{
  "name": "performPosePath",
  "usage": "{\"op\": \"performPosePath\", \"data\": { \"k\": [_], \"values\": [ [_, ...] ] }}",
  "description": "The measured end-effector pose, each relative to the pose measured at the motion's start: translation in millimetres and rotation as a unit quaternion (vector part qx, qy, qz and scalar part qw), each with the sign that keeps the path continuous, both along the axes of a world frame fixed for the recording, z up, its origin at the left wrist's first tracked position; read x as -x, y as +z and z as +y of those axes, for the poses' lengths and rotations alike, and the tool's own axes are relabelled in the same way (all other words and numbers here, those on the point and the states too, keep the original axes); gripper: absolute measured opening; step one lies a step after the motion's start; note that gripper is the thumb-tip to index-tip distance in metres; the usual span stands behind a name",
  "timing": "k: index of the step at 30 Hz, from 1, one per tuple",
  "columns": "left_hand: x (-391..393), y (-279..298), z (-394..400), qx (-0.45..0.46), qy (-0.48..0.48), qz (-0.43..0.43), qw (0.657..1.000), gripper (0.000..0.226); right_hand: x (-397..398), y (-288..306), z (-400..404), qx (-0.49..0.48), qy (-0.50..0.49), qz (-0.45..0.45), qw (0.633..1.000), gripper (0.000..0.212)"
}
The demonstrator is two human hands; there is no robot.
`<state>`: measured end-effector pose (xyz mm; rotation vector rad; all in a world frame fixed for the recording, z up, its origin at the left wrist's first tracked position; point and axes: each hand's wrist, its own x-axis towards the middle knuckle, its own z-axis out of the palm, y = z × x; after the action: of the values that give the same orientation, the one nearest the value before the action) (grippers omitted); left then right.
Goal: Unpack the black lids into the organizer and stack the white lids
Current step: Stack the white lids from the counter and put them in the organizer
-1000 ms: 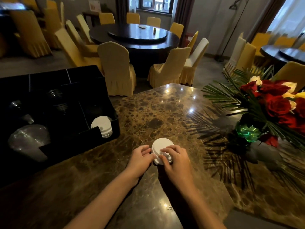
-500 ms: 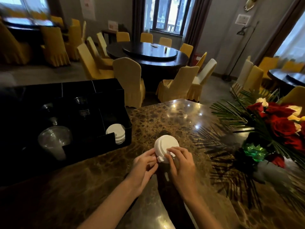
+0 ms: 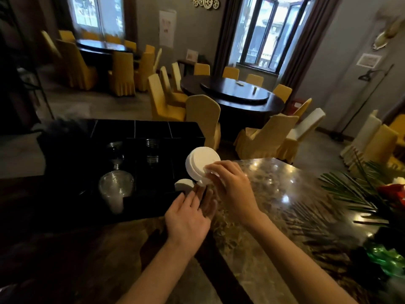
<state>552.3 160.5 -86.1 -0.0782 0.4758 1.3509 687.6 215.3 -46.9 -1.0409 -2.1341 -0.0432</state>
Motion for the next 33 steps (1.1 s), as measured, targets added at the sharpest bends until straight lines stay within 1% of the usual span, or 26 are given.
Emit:
{"op": "performPosePath", "data": {
  "k": [2, 3, 4, 5, 9, 13, 18, 25, 33],
  "values": [
    [-3.8, -1.0, -1.0, -0.025, 0.009, -0.028, 0.999, 0.056, 9.8, 2.1, 13.0, 0.004, 0.019, -0.037, 0.999, 0.024],
    [-4.4, -1.7, -1.5, -0.029, 0.011, -0.057, 0.998, 0.058, 13.6, 1.4, 18.8, 0.013, 0.029, -0.052, 0.998, 0.024],
    [-5.1, -6.1, -1.0, -0.052, 0.020, -0.075, 0.996, 0.058, 16.6, 0.0, 24.2, 0.024, 0.038, -0.064, 0.997, 0.023],
    [-6.9, -8.8, 0.9, -0.055, 0.026, -0.082, 0.995, 0.059, 18.4, -2.1, 29.3, 0.034, 0.046, -0.074, 0.996, 0.023],
    [-9.1, -19.6, 5.6, -0.042, 0.033, -0.087, 0.995, 0.060, 21.2, -11.8, 44.8, 0.064, 0.062, -0.106, 0.990, 0.024],
    [-9.2, -32.1, 8.3, -0.034, 0.036, -0.101, 0.994, 0.060, 26.3, -19.4, 51.2, 0.076, 0.056, -0.137, 0.986, 0.023],
    [-9.1, -46.9, 12.3, -0.021, 0.044, -0.143, 0.989, 0.063, 30.7, -31.0, 55.6, 0.095, 0.048, -0.171, 0.979, 0.025],
    [-7.5, -61.8, 11.5, 0.037, 0.071, -0.139, 0.987, 0.072, 38.4, -53.5, 57.8, 0.101, 0.045, -0.242, 0.964, 0.030],
    [-1.7, -62.1, 10.0, 0.050, 0.062, -0.113, 0.990, 0.073, 42.2, -58.2, 54.0, 0.120, 0.031, -0.242, 0.962, 0.032]
  ]
}}
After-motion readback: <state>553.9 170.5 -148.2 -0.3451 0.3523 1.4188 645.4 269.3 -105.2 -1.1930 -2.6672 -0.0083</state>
